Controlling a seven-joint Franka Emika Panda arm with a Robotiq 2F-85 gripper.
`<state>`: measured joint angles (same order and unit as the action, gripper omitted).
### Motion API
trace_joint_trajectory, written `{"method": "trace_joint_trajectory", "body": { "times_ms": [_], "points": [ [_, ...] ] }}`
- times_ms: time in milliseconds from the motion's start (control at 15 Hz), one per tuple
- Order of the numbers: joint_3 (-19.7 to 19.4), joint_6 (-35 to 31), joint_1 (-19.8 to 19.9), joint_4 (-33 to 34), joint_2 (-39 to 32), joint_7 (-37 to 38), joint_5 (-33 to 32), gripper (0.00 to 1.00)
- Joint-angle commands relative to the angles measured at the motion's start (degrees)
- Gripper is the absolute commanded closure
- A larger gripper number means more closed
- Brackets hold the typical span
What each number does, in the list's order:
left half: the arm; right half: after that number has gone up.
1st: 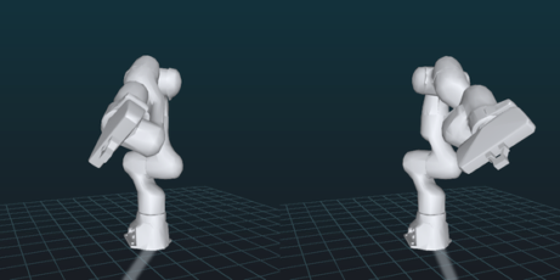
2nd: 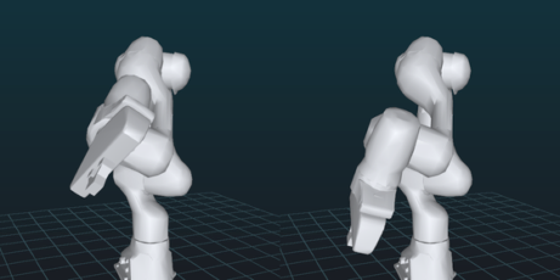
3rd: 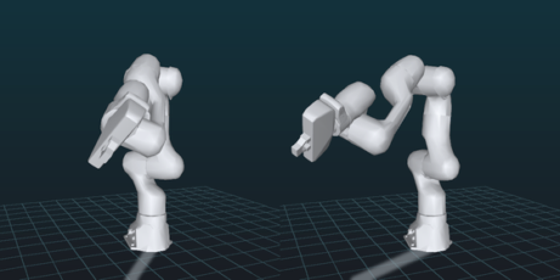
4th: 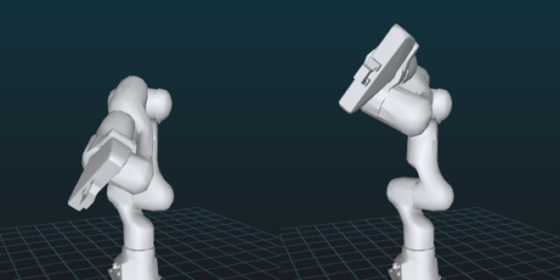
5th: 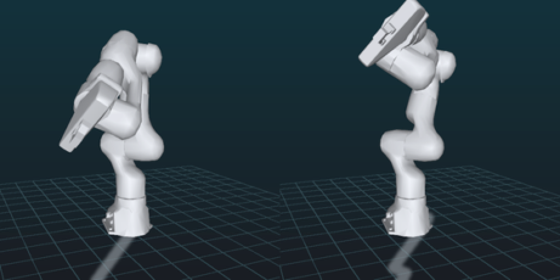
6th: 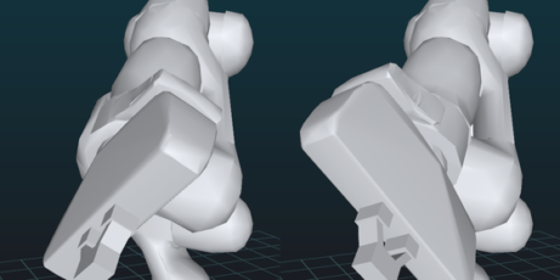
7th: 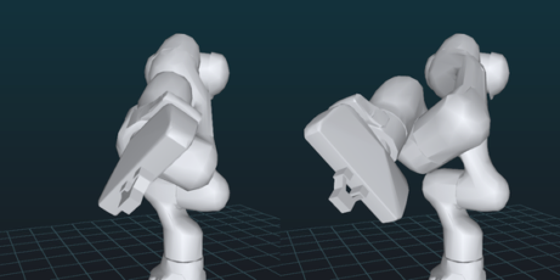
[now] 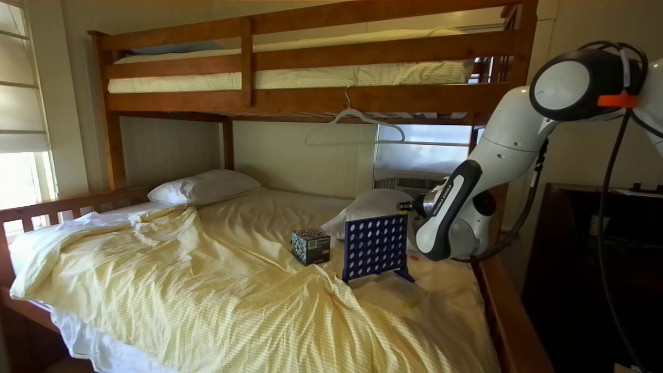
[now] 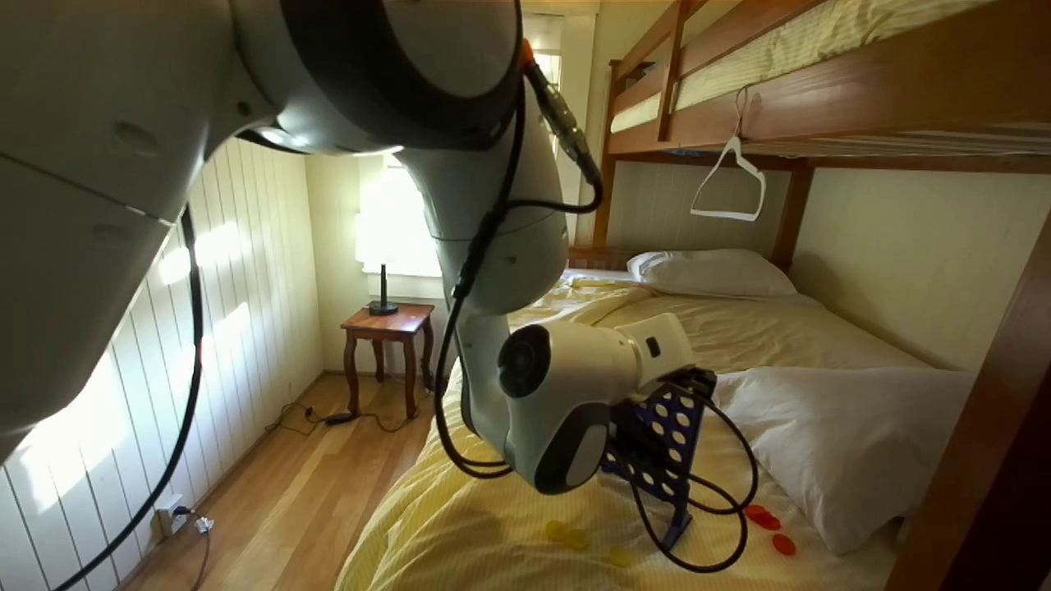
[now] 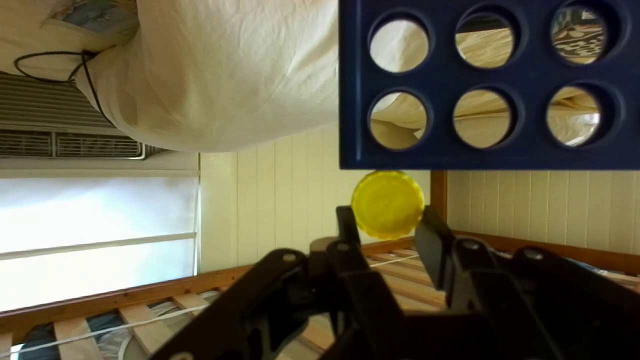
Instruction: Put one yellow disk in the blue board
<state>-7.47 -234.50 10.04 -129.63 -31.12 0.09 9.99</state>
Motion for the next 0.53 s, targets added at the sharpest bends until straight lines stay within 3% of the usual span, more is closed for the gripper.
{"method": "trace_joint_trajectory", "body": {
  "times_ms": [0, 467],
  "points": [
    [0.1, -1.4, 0.6, 1.5, -1.7, 2.3, -1.5, 0.91],
    [0.0, -0.9, 0.4, 1.2, -2.2, 2.1, -1.4, 0.91]
  ]
}}
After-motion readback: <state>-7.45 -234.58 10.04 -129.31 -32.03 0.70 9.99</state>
